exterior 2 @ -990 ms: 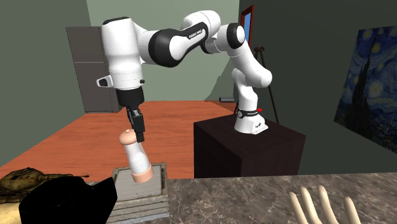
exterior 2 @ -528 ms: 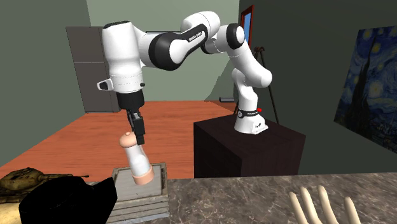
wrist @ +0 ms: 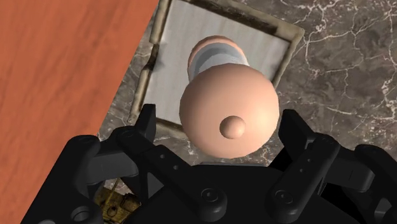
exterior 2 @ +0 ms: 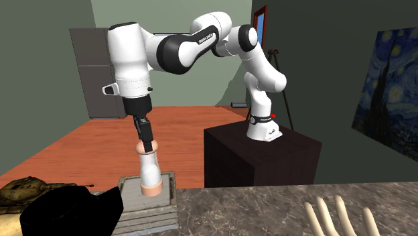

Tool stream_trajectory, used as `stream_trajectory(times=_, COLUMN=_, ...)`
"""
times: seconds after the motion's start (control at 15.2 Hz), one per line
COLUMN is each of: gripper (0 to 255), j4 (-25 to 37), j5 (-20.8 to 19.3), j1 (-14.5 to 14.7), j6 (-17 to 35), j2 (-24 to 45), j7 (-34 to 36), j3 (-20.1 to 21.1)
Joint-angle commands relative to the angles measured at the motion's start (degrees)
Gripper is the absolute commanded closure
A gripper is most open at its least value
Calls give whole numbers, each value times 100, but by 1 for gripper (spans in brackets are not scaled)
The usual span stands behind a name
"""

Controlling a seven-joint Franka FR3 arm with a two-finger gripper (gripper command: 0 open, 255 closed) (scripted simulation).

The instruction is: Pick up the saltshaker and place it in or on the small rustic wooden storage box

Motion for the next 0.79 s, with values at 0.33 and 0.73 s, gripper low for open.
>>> stream_trajectory(times=0.33, gripper=0, j4=734, j5=24, j1=74, j6=-727, j2=-2, j7=-47, j3=13)
stream_trajectory(times=0.73, gripper=0, j4=736, j5=23, j1=75, j6=-728, j2=-1, j7=-47, j3=13)
